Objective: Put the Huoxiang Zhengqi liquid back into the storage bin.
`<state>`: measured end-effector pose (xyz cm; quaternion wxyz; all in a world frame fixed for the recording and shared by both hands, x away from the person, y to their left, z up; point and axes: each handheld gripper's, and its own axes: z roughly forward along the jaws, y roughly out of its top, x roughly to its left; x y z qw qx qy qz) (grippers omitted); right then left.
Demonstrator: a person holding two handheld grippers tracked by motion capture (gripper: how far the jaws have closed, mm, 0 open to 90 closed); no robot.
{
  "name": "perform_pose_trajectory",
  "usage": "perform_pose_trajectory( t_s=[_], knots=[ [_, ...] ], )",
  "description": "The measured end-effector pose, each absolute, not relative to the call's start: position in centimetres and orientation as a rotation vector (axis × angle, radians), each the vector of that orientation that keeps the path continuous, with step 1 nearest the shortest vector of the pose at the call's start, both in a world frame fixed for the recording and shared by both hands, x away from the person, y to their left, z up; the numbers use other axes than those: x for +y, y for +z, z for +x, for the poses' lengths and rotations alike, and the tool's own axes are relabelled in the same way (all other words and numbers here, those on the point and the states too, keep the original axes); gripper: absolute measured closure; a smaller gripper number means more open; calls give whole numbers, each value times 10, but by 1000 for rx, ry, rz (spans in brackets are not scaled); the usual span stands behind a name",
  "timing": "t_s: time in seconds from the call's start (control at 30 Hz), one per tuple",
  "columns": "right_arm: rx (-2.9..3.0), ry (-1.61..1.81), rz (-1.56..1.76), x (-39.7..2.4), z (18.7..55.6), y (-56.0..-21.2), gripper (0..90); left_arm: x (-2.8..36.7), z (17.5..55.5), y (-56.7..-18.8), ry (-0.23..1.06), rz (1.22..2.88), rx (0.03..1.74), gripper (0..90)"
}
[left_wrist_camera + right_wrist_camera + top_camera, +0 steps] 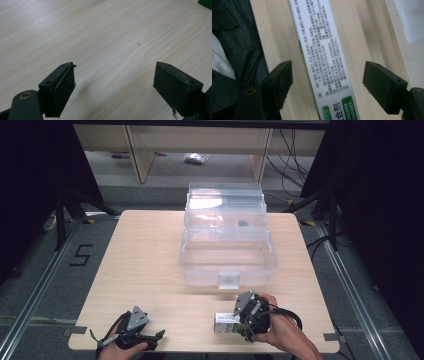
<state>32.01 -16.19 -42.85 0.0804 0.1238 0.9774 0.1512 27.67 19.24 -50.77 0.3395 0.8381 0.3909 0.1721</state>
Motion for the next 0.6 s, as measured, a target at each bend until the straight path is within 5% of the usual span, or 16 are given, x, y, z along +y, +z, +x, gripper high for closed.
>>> perform_pose_trajectory(
  t_s=[0.6],
  knots=[
    [2949, 319, 323, -146, 329, -437, 333, 192, 276, -507, 441, 2186, 1011, 167]
  ],
)
